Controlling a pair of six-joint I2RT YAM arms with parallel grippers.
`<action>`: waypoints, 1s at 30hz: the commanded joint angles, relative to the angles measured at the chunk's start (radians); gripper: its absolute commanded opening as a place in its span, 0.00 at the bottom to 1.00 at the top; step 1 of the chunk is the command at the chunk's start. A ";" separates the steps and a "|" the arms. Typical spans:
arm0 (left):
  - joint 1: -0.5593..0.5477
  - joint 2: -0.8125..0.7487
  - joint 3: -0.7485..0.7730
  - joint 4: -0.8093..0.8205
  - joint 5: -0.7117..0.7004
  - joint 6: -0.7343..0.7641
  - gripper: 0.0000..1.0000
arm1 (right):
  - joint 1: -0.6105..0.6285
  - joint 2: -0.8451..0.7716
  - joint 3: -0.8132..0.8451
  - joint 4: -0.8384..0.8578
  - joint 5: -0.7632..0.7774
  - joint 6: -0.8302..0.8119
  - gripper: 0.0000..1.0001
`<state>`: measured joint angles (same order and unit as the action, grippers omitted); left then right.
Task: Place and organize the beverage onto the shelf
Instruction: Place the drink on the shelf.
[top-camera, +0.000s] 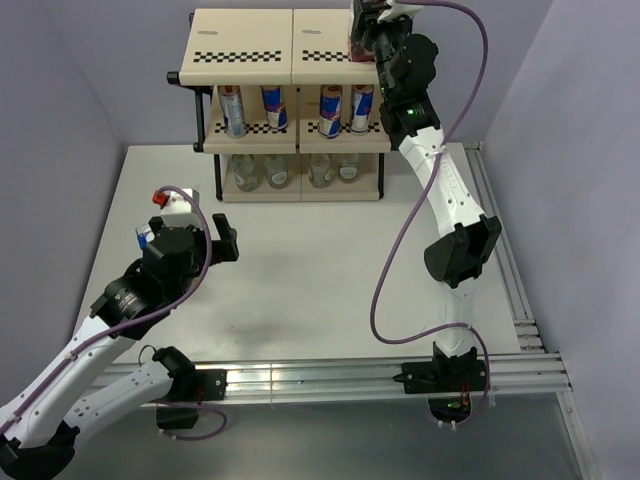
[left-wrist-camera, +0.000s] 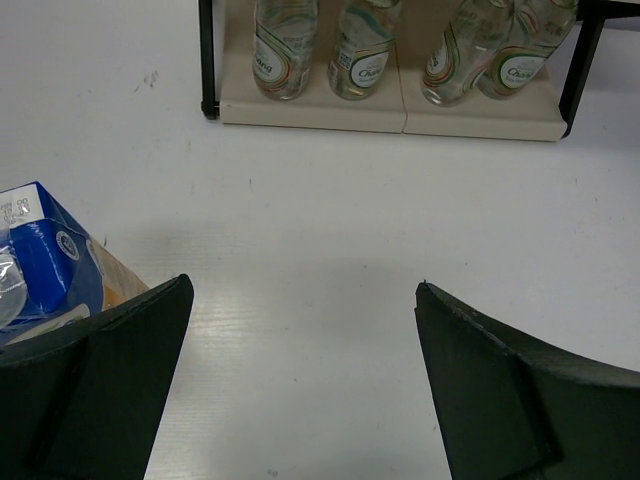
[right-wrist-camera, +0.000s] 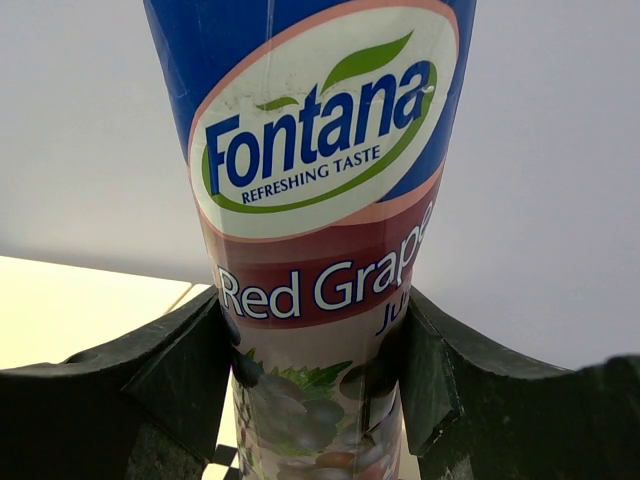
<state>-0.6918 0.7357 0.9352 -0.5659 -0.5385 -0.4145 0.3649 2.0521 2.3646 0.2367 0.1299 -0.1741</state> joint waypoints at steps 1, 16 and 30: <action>0.006 -0.001 -0.009 0.020 0.000 0.022 1.00 | 0.009 -0.059 0.001 0.116 -0.015 -0.008 0.27; 0.009 -0.002 -0.016 0.026 0.021 0.037 0.99 | -0.011 -0.033 -0.016 0.096 -0.045 0.001 0.60; 0.009 -0.006 -0.021 0.032 0.037 0.043 0.99 | -0.057 -0.035 -0.054 0.070 -0.165 0.056 0.73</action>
<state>-0.6876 0.7368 0.9184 -0.5655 -0.5190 -0.3927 0.3202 2.0502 2.3165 0.3000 0.0143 -0.1307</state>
